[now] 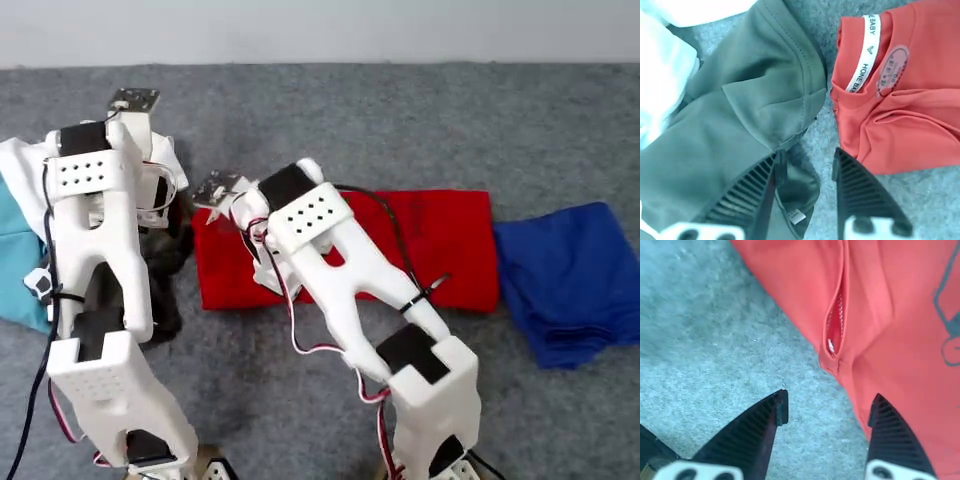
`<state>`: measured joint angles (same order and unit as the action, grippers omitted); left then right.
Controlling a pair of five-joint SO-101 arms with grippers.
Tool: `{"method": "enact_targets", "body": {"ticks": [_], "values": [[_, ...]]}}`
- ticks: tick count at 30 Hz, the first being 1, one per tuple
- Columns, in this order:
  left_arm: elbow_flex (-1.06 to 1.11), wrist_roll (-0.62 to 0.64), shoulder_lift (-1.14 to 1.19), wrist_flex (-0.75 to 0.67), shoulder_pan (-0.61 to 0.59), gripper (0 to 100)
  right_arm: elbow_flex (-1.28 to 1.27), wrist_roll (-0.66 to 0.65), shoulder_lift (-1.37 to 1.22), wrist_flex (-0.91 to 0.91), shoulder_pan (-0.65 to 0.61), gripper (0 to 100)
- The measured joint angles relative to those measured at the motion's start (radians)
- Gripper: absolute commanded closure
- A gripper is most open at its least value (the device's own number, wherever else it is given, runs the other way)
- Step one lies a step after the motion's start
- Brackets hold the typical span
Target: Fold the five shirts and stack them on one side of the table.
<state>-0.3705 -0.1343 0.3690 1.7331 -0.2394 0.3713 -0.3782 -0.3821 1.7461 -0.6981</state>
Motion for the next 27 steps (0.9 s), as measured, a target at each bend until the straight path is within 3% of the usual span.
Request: {"method": "enact_targets", "body": {"ticks": [10, 27], "values": [[0.000, 0.000, 0.000, 0.000, 0.000, 84, 0.000, 0.000, -0.118, -0.210, 0.074, 73.3], [0.000, 0.000, 0.000, 0.000, 0.000, 84, 0.000, -0.057, -0.269, -0.361, 0.147, 73.3]]}}
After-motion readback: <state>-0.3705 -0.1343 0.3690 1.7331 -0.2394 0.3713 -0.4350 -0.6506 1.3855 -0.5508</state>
